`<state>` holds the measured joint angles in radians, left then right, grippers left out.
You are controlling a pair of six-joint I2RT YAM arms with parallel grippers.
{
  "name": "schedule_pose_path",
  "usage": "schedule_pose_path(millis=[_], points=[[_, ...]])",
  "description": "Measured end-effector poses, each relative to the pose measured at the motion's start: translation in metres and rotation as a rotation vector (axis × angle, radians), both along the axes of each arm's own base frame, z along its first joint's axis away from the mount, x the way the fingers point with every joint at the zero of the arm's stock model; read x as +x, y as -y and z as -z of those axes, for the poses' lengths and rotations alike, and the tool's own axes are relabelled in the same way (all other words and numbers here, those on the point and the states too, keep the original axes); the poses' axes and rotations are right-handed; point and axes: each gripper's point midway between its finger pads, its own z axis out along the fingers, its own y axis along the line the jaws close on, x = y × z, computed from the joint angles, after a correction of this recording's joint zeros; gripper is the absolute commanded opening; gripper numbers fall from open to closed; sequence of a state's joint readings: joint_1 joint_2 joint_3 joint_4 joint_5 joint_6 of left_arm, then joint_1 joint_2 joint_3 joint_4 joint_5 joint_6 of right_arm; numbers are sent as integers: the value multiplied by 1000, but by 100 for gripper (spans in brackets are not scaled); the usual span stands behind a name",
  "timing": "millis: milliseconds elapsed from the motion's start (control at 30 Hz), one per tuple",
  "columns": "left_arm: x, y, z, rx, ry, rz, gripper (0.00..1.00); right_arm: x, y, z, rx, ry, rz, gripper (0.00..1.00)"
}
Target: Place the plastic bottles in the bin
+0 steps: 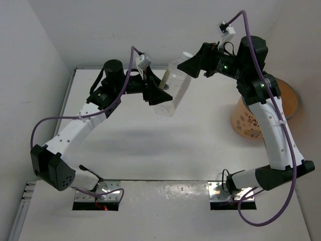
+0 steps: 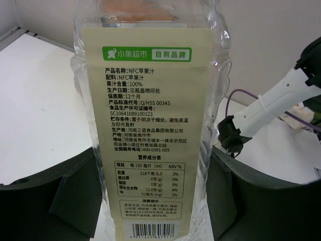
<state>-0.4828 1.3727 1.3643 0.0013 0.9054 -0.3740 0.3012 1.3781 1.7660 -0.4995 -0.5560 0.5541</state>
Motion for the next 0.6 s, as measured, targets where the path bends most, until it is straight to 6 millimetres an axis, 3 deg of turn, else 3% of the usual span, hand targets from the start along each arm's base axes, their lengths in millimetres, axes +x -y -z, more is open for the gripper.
schedule_pose_path(millis=[367, 600], points=[[-2, 0, -4, -15, -13, 14, 11, 14, -3, -11, 30, 13, 35, 85], [-4, 0, -9, -32, -11, 23, 12, 16, -6, -20, 77, 12, 32, 57]])
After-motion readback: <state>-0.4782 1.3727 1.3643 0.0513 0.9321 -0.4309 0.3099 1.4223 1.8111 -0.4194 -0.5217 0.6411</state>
